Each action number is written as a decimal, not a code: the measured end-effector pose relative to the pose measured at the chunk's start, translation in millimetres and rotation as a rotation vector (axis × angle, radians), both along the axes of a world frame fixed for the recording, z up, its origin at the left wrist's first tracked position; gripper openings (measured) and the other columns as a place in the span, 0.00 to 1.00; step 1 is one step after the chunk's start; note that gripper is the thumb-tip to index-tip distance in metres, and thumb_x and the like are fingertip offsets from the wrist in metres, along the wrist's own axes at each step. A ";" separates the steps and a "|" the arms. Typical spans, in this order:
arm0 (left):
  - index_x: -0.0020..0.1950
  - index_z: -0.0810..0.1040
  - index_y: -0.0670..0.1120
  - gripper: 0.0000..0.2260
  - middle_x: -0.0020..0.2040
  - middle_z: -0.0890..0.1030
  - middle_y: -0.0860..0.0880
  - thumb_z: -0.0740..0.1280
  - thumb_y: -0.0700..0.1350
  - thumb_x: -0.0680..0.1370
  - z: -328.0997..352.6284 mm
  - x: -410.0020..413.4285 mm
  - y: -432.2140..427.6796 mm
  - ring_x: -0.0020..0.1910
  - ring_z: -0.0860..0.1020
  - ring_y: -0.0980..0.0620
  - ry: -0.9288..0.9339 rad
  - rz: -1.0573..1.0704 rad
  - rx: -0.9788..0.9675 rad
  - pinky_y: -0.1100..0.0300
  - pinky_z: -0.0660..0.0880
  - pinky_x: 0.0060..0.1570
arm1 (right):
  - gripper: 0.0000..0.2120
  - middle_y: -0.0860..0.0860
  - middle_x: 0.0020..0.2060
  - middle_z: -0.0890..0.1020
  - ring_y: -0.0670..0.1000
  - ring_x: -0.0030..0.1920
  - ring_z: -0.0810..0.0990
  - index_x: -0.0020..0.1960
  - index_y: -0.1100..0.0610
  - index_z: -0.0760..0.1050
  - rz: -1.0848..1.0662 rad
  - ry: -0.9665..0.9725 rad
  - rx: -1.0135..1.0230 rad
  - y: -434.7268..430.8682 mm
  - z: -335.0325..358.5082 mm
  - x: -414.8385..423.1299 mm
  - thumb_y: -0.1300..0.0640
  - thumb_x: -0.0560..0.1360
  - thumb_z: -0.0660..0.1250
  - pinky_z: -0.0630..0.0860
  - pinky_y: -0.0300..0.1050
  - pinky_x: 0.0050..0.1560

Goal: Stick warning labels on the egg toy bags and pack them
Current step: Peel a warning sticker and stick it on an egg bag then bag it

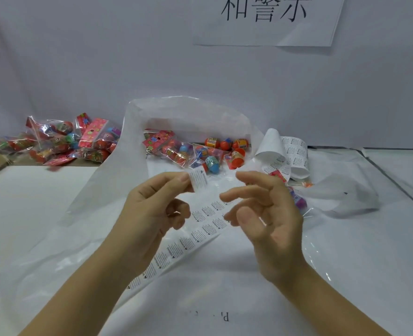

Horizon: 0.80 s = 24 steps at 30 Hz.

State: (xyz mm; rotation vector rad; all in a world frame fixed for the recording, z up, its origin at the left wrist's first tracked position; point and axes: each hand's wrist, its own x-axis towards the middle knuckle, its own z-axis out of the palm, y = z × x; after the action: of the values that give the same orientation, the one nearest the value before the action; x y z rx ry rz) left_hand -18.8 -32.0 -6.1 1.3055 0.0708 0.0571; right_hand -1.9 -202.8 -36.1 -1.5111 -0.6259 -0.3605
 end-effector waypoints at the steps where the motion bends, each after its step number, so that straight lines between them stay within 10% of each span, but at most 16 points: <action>1: 0.41 0.86 0.49 0.09 0.44 0.84 0.49 0.75 0.52 0.65 0.5 -0.7 -0.5 0.29 0.74 0.53 -0.025 0.020 0.011 0.64 0.69 0.26 | 0.13 0.46 0.45 0.84 0.50 0.39 0.83 0.52 0.36 0.75 0.000 0.105 0.029 2.0 0.7 -0.8 0.46 0.68 0.66 0.77 0.41 0.39; 8: 0.47 0.87 0.49 0.11 0.51 0.85 0.48 0.69 0.50 0.69 -2.3 -3.1 -5.6 0.31 0.77 0.52 -0.080 -0.008 0.047 0.65 0.71 0.27 | 0.07 0.51 0.40 0.85 0.53 0.34 0.84 0.45 0.47 0.80 0.044 0.411 0.123 7.8 4.5 3.5 0.49 0.68 0.70 0.76 0.39 0.29; 24: 0.48 0.84 0.63 0.12 0.46 0.85 0.59 0.71 0.48 0.69 -19.7 -8.7 -20.8 0.37 0.82 0.53 -0.288 0.188 0.432 0.70 0.75 0.37 | 0.02 0.50 0.34 0.81 0.50 0.33 0.82 0.43 0.54 0.72 -0.060 0.369 0.366 -10.6 19.3 21.5 0.56 0.71 0.63 0.76 0.39 0.29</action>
State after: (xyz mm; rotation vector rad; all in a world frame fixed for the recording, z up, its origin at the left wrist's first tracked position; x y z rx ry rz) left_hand -27.5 -52.8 -25.8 1.7060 -0.0694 0.4393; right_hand 19.6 -213.4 -16.8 -1.2036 -0.2077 -0.2184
